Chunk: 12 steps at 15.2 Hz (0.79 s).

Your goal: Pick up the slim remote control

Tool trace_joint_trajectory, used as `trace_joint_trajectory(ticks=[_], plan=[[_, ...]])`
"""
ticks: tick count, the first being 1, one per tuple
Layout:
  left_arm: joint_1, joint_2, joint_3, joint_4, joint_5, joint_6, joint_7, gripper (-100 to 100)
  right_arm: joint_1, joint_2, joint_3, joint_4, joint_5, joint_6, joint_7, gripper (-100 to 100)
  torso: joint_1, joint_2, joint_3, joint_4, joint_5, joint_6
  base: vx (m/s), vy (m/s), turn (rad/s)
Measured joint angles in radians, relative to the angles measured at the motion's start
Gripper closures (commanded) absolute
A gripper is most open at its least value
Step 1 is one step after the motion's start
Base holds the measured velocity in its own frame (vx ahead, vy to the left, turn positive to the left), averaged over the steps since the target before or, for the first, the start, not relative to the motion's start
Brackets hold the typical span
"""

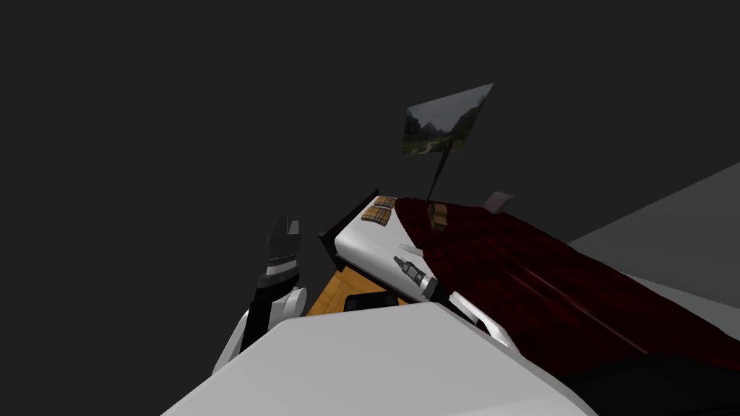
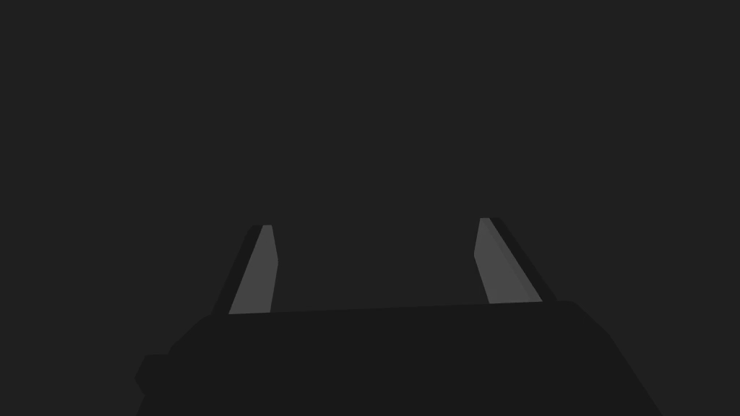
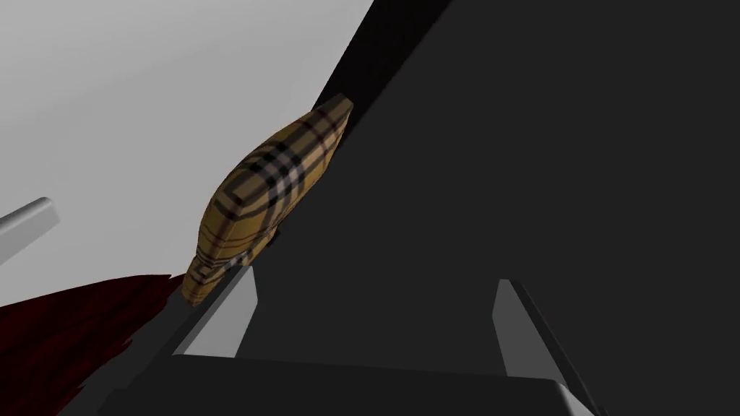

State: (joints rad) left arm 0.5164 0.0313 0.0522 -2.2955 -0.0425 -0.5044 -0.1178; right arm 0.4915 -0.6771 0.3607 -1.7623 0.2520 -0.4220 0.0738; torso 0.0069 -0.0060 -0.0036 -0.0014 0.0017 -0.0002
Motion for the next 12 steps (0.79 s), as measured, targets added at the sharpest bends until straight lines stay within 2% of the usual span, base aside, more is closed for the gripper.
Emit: trace_joint_trajectory(ticks=[2, 7, 9, 12], plan=[[0.0, 0.0, 0.0, 0.0, 0.0, 0.0, 0.0, 0, -0.008, -0.037, 0.039, 0.046, 0.02, 0.006, 0.025, -100, 0.0, 0.0, 0.0, 0.0, 0.0, 0.0, 0.07, 0.066, 0.057], [0.0, 0.0, 0.0, 0.0, 0.0, 0.0, 0.0, 0, -0.005, -0.143, 0.103, 0.123, 0.049, 0.014, 0.062, -100, -0.001, 0.001, 0.001, 0.0, 0.0, 0.0, 0.068, 0.066, 0.085], [0.0, 0.0, 0.0, 0.0, 0.0, 0.0, 0.0, 0, -0.02, -0.173, 0.13, 0.167, 0.06, 0.013, 0.073, -100, -0.002, 0.001, 0.001, 0.0, 0.0, 0.0, 0.075, 0.071, 0.093], [0.0, 0.0, 0.0, 0.0, 0.0, 0.0, 0.0, 0, 0.001, -0.239, 0.167, 0.206, 0.081, 0.016, 0.106, -100, -0.001, 0.0, 0.0, 0.0, 0.0, 0.0, 0.084, 0.072, 0.092]])
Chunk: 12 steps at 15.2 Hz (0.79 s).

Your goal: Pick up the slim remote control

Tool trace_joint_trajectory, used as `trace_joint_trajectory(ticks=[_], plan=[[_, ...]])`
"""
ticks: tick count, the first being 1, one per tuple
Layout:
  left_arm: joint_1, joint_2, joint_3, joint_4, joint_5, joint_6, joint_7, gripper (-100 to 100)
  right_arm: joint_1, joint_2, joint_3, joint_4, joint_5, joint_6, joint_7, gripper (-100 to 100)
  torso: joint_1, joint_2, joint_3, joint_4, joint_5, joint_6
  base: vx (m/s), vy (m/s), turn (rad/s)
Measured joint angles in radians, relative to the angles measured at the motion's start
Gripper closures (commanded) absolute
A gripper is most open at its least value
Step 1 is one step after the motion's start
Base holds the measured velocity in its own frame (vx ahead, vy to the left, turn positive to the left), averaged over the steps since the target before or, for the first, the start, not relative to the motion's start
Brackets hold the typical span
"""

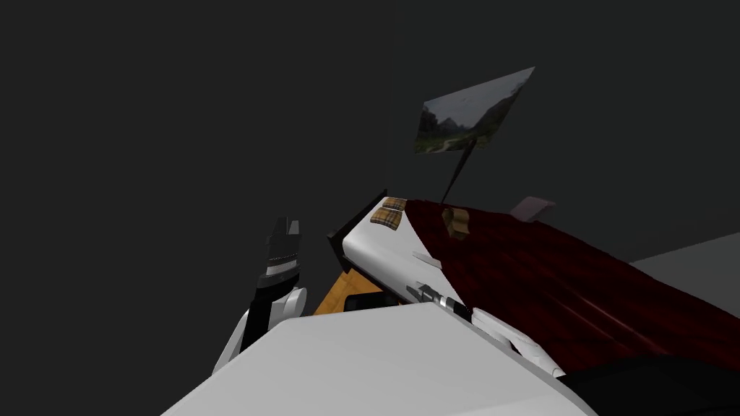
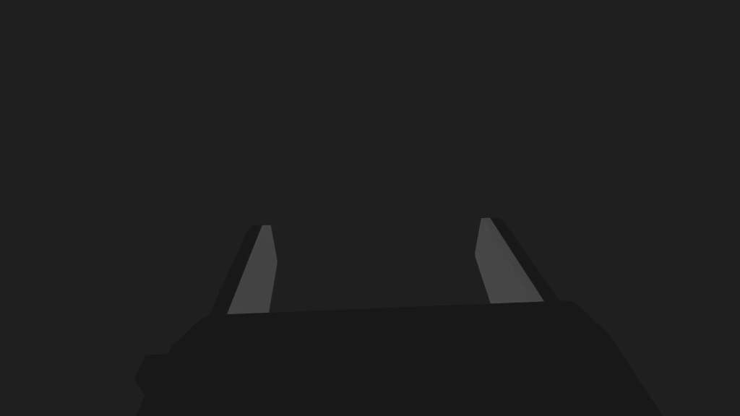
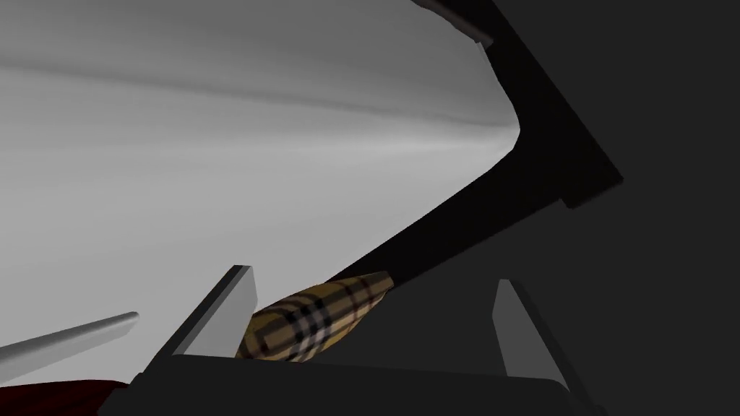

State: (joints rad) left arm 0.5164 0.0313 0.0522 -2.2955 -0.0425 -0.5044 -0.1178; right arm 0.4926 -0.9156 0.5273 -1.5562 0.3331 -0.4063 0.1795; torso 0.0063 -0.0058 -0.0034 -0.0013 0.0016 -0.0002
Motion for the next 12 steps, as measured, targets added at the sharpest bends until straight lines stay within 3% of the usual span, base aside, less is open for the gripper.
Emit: trace_joint_trajectory(ticks=[4, 7, 10, 12], plan=[[0.0, 0.0, 0.0, 0.0, 0.0, 0.0, 0.0, 0, 0.001, -0.064, 0.054, 0.059, 0.027, 0.007, 0.036, -100, 0.0, 0.0, 0.0, 0.0, 0.0, 0.0, 0.086, 0.067, 0.109], [0.0, 0.0, 0.0, 0.0, 0.0, 0.0, 0.0, 0, -0.017, -0.113, 0.105, 0.144, 0.05, 0.0, 0.063, -100, -0.001, -0.001, -0.001, 0.0, 0.0, 0.0, 0.101, 0.056, 0.085], [0.0, 0.0, 0.0, 0.0, 0.0, 0.0, 0.0, 0, -0.012, -0.167, 0.139, 0.17, 0.065, 0.013, 0.08, -100, -0.002, 0.0, 0.0, 0.0, 0.0, 0.0, 0.099, 0.05, 0.111], [0.0, 0.0, 0.0, 0.0, 0.0, 0.0, 0.0, 0, -0.016, -0.201, 0.169, 0.213, 0.08, 0.014, 0.098, -100, -0.001, -0.001, -0.001, 0.0, 0.0, 0.0, 0.114, 0.053, 0.115]])
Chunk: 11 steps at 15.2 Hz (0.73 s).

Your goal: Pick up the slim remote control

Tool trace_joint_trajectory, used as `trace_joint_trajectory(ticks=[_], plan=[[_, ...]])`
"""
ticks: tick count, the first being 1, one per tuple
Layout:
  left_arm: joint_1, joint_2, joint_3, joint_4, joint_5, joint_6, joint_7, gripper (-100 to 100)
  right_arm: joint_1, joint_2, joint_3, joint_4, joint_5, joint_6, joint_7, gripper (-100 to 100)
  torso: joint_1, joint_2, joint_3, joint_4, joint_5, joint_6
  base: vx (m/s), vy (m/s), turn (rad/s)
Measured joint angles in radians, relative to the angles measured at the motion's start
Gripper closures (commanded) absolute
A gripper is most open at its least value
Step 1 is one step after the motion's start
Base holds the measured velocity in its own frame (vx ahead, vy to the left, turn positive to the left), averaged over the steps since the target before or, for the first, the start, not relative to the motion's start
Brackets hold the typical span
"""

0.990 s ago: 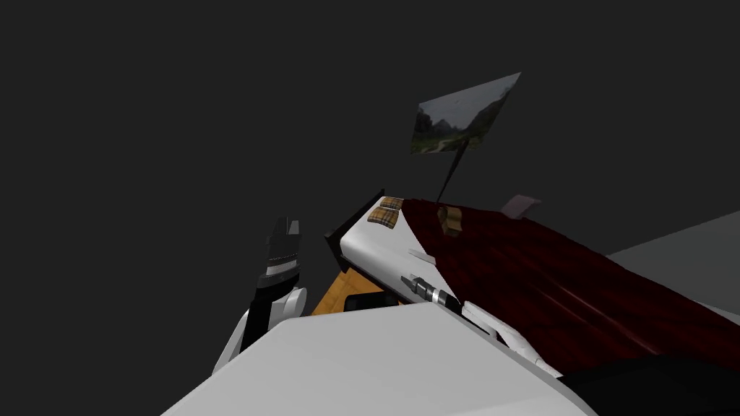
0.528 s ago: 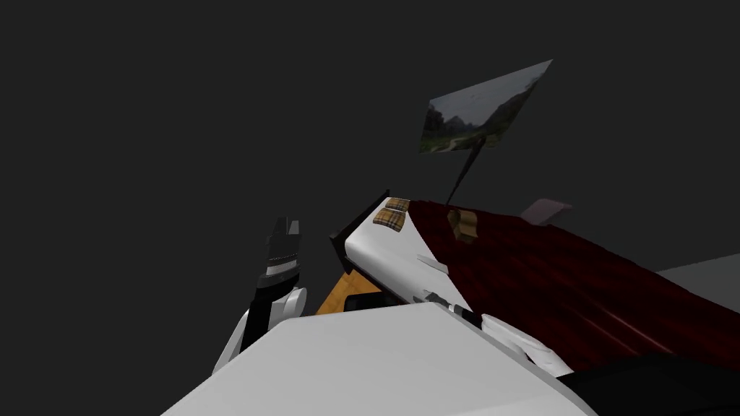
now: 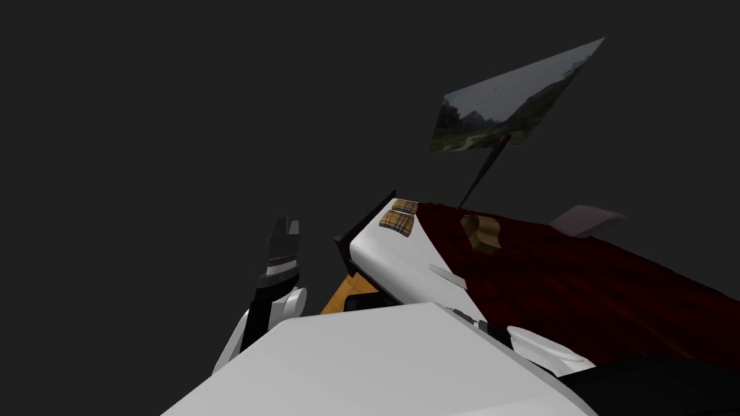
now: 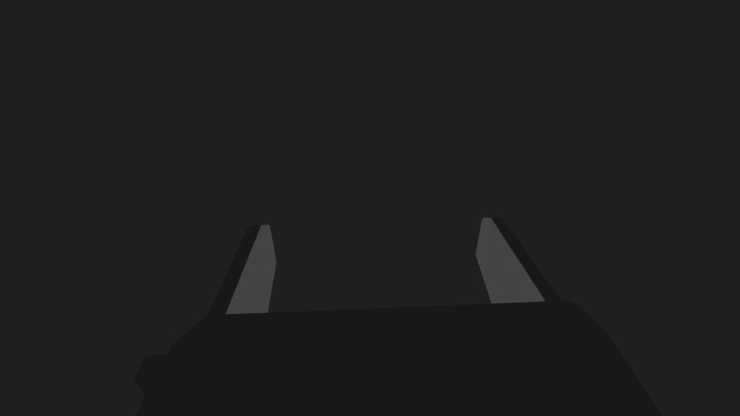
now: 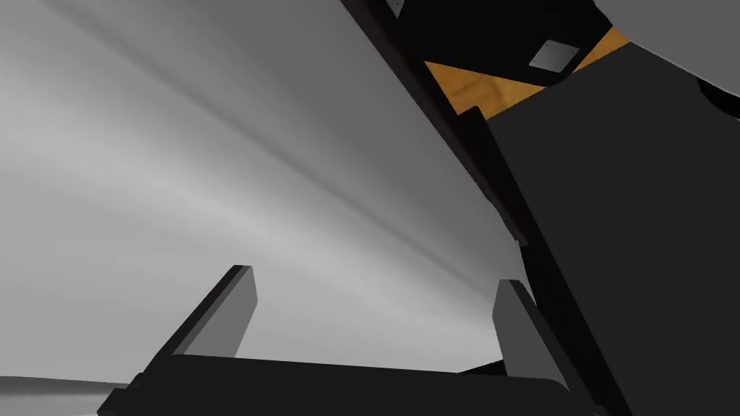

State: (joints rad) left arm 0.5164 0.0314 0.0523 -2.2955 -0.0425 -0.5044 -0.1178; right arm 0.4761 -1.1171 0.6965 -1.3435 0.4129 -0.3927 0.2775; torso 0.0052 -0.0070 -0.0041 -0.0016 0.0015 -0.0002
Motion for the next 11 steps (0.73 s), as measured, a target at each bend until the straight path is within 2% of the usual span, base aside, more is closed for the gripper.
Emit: trace_joint_trajectory(ticks=[3, 6, 8, 11], plan=[[0.0, 0.0, 0.0, 0.0, 0.0, 0.0, 0.0, 0, -0.005, -0.066, 0.05, 0.047, 0.021, 0.004, 0.021, -100, 0.0, -0.001, 0.0, 0.0, 0.0, 0.0, 0.111, 0.052, 0.108], [0.0, 0.0, 0.0, 0.0, 0.0, 0.0, 0.0, 0, -0.004, -0.104, 0.087, 0.109, 0.04, 0.004, 0.054, -100, -0.001, 0.0, 0.0, 0.0, 0.0, 0.0, 0.113, 0.037, 0.128], [0.0, 0.0, 0.0, 0.0, 0.0, 0.0, 0.0, 0, -0.01, -0.138, 0.125, 0.145, 0.058, 0.011, 0.073, -100, -0.001, -0.003, -0.001, 0.0, 0.0, -0.001, 0.162, 0.03, 0.168], [0.0, 0.0, 0.0, 0.0, 0.0, 0.0, 0.0, 0, -0.022, -0.184, 0.176, 0.179, 0.079, 0.025, 0.089, -100, -0.002, -0.004, -0.002, -0.001, 0.0, 0.0, 0.135, 0.012, 0.092]])
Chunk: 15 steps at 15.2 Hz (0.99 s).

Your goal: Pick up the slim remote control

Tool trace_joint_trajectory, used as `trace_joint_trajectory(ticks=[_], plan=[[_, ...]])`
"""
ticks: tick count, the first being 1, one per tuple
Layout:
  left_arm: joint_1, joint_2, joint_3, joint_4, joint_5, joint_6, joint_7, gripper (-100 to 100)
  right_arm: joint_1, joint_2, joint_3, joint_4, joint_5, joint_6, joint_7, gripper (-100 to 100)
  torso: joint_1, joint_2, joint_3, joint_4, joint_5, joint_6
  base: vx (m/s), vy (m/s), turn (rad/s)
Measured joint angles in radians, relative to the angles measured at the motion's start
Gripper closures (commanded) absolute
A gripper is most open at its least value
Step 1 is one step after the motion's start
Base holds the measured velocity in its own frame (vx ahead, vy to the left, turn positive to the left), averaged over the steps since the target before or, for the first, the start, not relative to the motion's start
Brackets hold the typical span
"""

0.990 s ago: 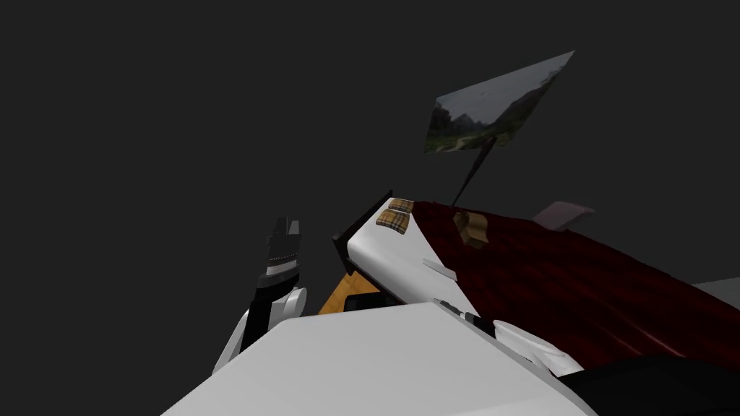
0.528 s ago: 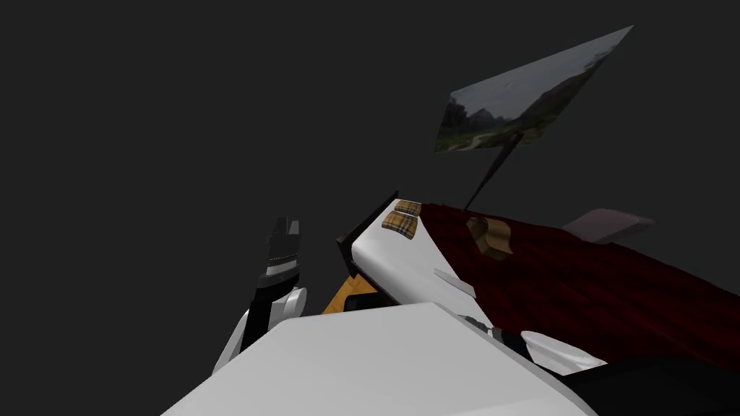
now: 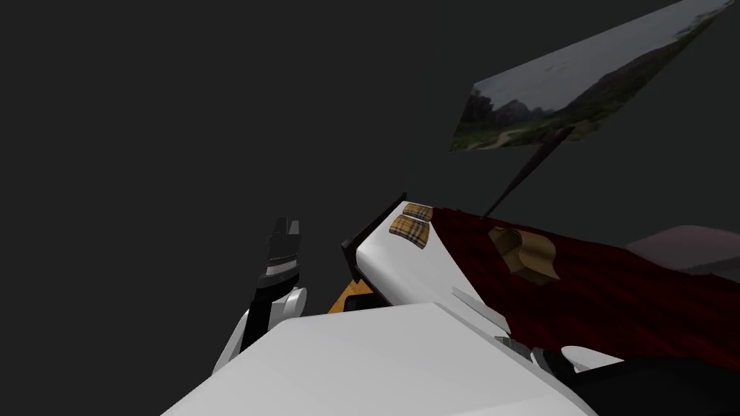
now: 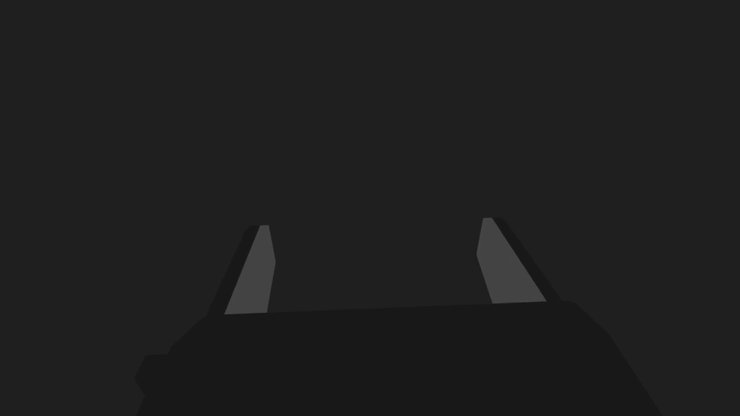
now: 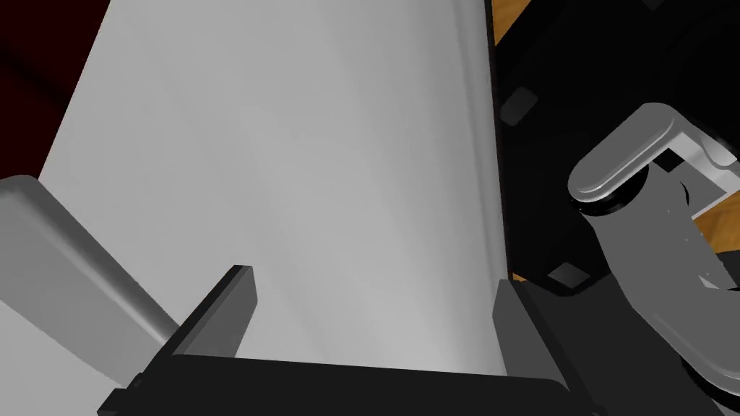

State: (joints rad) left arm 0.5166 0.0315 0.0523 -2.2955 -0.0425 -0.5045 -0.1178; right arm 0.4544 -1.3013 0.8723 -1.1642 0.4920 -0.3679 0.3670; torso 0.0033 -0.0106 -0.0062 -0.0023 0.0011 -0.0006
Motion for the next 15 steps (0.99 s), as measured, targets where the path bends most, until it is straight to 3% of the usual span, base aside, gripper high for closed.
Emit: trace_joint_trajectory(ticks=[3, 5, 11, 15], plan=[[0.0, 0.0, 0.0, 0.0, 0.0, 0.0, 0.0, 0, -0.01, -0.008, 0.027, 0.062, 0.014, -0.01, 0.023, -100, -0.001, 0.003, 0.002, 0.001, 0.0, 0.0, 0.132, -0.013, 0.171], [0.0, 0.0, 0.0, 0.0, 0.0, 0.0, 0.0, 0, -0.017, -0.043, 0.063, 0.066, 0.027, 0.002, 0.033, -100, -0.003, -0.001, 0.0, 0.0, -0.001, 0.0, 0.146, -0.032, 0.088], [0.0, 0.0, 0.0, 0.0, 0.0, 0.0, 0.0, 0, -0.054, -0.026, 0.13, 0.14, 0.057, -0.001, 0.071, -100, -0.005, -0.002, -0.001, 0.0, -0.002, 0.0, 0.152, -0.044, 0.139], [0.0, 0.0, 0.0, 0.0, 0.0, 0.0, 0.0, 0, -0.056, 0.01, 0.127, 0.155, 0.062, 0.015, 0.078, -100, -0.003, 0.012, 0.007, 0.002, -0.001, 0.001, -0.023, -0.035, 0.045]])
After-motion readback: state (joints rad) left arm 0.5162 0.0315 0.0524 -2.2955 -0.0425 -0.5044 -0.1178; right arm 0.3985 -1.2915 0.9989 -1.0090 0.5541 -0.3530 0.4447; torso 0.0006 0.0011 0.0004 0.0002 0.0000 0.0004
